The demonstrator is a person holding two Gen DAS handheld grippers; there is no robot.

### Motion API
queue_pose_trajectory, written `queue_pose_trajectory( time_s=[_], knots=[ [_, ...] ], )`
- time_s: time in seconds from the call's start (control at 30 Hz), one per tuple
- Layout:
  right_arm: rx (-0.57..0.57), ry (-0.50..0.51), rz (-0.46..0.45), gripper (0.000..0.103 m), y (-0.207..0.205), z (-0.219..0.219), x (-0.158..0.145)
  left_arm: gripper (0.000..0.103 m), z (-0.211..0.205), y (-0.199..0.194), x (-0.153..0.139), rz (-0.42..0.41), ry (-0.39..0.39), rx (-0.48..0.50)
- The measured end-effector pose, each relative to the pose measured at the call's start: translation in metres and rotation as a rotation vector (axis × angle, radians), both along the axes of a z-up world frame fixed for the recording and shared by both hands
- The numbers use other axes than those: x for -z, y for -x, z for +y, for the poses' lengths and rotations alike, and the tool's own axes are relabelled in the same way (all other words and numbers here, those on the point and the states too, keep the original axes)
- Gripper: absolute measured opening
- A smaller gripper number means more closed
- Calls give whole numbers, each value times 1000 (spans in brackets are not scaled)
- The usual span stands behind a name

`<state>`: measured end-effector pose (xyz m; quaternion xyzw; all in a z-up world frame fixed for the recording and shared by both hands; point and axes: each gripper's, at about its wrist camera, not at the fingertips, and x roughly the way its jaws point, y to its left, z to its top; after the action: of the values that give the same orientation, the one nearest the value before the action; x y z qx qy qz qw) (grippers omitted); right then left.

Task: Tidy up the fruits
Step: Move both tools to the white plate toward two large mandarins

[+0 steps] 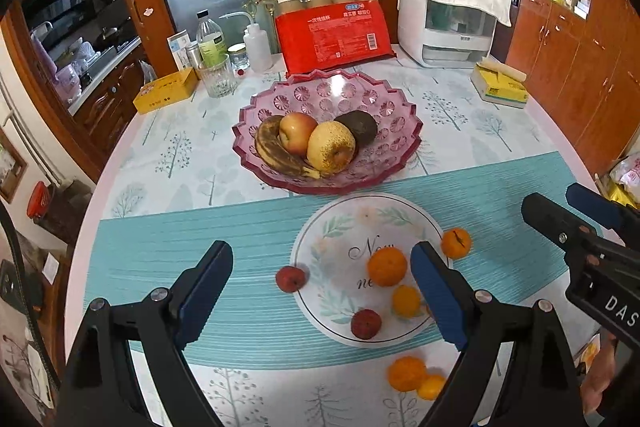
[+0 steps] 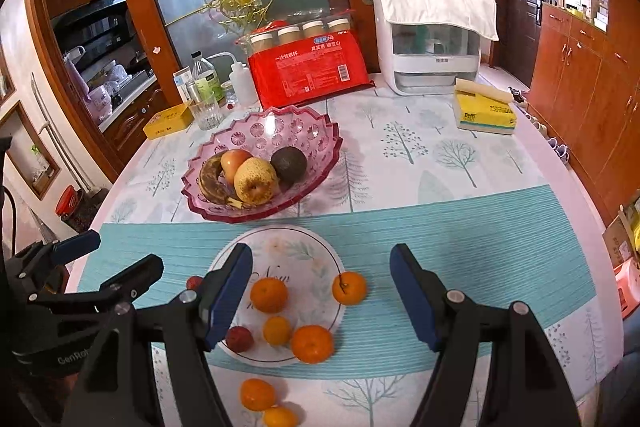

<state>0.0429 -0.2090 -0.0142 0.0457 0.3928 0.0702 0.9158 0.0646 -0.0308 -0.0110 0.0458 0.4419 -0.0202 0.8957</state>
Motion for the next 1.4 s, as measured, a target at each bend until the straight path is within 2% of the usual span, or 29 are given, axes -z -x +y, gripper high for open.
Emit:
queue_pose_trajectory(
  time_s=[0.1, 0.27, 0.37, 0.8, 1.07, 1.2, 1.4],
  knots=[
    [-8, 7, 3, 72, 1, -2, 3, 90, -3, 4, 6, 1, -2, -7],
    [-23, 18, 7, 72, 4, -2, 9, 90, -6, 3, 25, 73, 1, 2],
    [-31, 31, 15, 72, 6, -2, 15, 90, -8, 7, 35, 86, -17, 14],
    [-58, 34, 121, 72, 12, -7, 59, 90, -10, 25, 77, 151, 10, 46],
    [-92, 52, 163, 72, 18, -14, 83, 90, -8, 34, 99, 175, 26, 41],
    [-100, 30, 203, 72, 18, -16, 96, 90, -6, 33, 110, 192, 28, 32],
    [-115, -1, 232, 72, 12, -13, 110, 87, -3, 21, 109, 161, 23, 26]
  ],
)
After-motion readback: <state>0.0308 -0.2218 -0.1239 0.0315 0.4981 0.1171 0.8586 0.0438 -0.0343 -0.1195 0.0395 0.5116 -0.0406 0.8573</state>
